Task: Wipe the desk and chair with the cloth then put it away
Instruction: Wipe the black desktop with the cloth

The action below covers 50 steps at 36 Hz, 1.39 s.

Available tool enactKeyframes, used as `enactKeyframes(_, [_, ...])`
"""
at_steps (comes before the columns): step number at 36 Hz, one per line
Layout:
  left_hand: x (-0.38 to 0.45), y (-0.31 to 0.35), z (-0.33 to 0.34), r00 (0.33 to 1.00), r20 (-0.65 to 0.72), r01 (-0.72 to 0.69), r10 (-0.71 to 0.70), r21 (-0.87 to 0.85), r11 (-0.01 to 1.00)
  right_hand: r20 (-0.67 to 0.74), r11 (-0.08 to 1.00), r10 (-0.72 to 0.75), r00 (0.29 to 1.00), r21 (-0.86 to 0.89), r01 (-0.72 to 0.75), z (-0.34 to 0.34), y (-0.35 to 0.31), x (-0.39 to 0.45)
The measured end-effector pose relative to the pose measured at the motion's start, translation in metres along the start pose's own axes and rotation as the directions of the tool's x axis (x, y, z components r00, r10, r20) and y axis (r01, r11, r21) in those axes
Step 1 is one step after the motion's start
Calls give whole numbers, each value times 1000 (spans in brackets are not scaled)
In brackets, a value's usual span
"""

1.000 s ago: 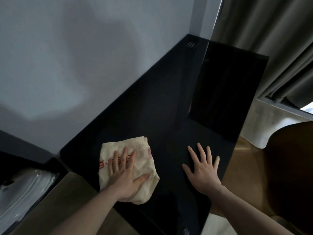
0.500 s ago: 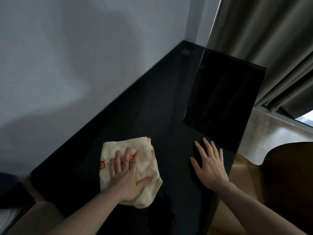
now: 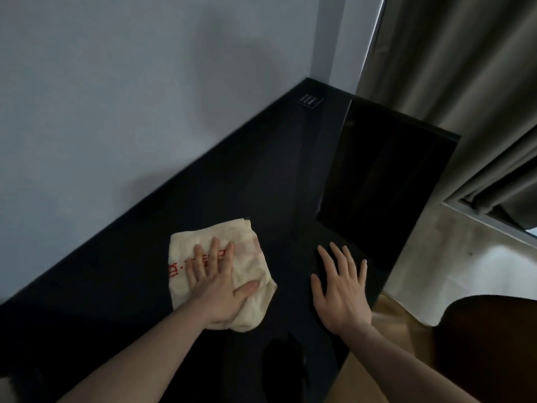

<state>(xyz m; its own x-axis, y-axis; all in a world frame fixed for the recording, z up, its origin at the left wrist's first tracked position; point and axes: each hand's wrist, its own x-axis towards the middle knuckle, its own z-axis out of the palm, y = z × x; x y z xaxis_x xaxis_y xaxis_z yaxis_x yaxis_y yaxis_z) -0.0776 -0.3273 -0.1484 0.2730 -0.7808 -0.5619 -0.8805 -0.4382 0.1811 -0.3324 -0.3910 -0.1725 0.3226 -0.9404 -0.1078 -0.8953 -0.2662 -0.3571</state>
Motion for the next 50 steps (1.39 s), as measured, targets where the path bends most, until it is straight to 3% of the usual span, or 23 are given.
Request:
enactKeyframes(10, [26,26,-19,1000,-22,-23,22,-47,999,-36,996,-6,999,83,9,0,0,0])
enactKeyframes(15, [24,18,-38,996,31,-75,86,-249,966,-46,975,86,995,211,-75,-15,-21,4])
enactKeyframes(17, [15,6,-53,993,-21,-110,113,-468,877,-71,978,46,996,205,-31,-23,-45,9])
enactKeyframes(19, [2,-13,-65,989,-136,-137,54,-732,667,-29,986,-37,999,163,41,-26,-78,15])
enactKeyframes(21, [-10,-36,-70,962,-271,-205,-43,-815,542,47,988,-102,994,125,96,-24,-114,23])
enactKeyframes(24, [-18,-72,-68,906,-407,-245,-119,-732,635,152,984,-176,973,61,168,-11,-166,34])
enactKeyframes(29, [-20,-115,-58,902,-407,-139,-141,-585,799,416,995,-91,905,72,67,20,-198,45])
enactKeyframes(35, [-10,-114,-54,929,-349,-62,-120,-469,881,364,994,-92,927,-24,108,28,-164,65])
enactKeyframes(45, [52,-42,-62,974,-226,-54,13,-176,983,305,994,98,947,-66,-81,-19,-55,152])
enactKeyframes(50, [99,9,-68,965,-251,43,-82,-158,987,276,992,125,953,-53,-115,-40,-6,202])
